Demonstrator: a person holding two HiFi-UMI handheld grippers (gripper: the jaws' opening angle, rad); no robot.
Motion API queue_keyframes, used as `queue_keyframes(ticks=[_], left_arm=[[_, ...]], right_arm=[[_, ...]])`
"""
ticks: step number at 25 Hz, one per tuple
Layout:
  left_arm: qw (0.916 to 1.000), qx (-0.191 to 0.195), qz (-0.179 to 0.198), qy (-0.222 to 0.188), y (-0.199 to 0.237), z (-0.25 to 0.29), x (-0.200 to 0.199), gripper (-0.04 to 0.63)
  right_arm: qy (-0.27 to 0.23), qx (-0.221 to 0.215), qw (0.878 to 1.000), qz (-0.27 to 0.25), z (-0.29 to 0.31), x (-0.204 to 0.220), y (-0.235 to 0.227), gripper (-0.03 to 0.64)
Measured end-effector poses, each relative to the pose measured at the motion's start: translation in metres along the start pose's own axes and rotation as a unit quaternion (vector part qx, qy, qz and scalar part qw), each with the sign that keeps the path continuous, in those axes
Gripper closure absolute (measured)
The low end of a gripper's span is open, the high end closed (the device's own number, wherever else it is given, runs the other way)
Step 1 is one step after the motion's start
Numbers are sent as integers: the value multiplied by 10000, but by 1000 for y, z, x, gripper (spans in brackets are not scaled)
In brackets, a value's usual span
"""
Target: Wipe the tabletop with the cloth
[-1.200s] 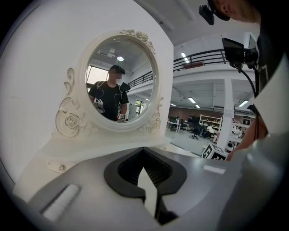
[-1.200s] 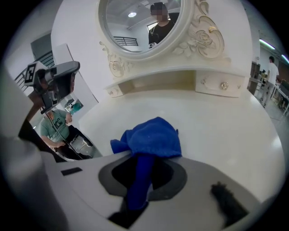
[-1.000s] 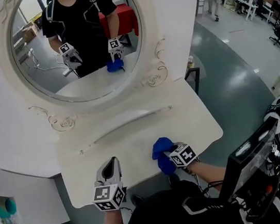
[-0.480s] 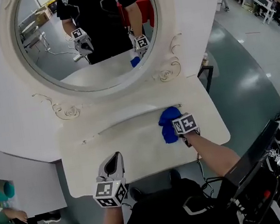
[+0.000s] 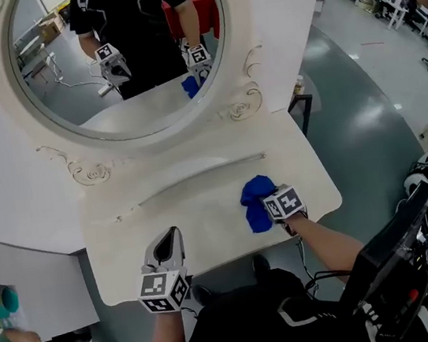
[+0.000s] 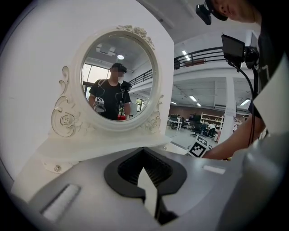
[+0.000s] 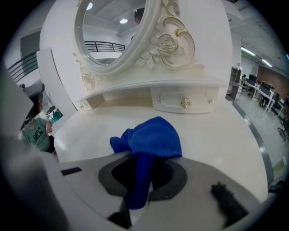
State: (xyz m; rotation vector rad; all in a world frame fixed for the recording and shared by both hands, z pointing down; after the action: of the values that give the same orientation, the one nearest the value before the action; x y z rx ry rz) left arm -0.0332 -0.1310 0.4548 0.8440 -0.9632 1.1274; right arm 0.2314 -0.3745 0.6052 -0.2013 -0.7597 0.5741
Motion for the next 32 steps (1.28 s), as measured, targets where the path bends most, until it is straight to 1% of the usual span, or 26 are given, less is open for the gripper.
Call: queue_keyframes(ticks=[8, 11, 14, 15, 17, 20, 22, 25, 27, 29, 32], left_arm=[[9993, 367, 69, -31, -10, 5, -2, 589], [9991, 423, 71, -49, -12, 6, -3, 589], [9991, 412, 75, -64, -13, 5, -4, 589], [9991, 399, 79, -70, -13, 4, -4, 589], [9994, 344, 70, -65, -12, 2, -4, 589], [9997, 232, 35, -18, -10, 0, -1, 589], [9998, 186, 27, 5, -11, -1, 0, 589], [10000, 74, 31, 12, -12, -3, -1, 589], [10000, 15, 45, -10, -13, -2, -4, 589], [10000, -11, 46, -19, -13, -2, -6, 589], [10000, -5, 51, 38, -12, -1, -4, 589]], right_arm=[[-78, -56, 9996, 256, -32, 63, 37, 563], [-103, -88, 9996, 260, -41, 76, 44, 563], [-59, -158, 9989, 447, -45, 81, 43, 563], [-88, -188, 9985, 501, -45, 77, 40, 563], [-302, -148, 9982, 502, -46, 60, 30, 563], [-677, 83, 9967, 444, -41, 20, 1, 563], [-790, 213, 9957, 445, -35, -5, -20, 563], [-707, 372, 9960, 400, -19, -31, -46, 563], [-590, 438, 9964, 417, -9, -39, -58, 563], [-515, 494, 9965, 438, -3, -40, -64, 563], [-469, 486, 9967, 447, -2, -33, -59, 563]])
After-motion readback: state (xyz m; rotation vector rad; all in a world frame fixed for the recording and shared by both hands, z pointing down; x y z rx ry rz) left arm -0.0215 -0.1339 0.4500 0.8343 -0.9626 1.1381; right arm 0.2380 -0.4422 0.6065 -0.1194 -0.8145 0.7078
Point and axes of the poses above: the fingertips, and each gripper's own axes: z forward along the fingers, y to its left, x out of its underside, the point moved 10 cm from there along -z, backward along the fingers, and after that the axes turned 15 degrees about -x, right-handed, at the moved point
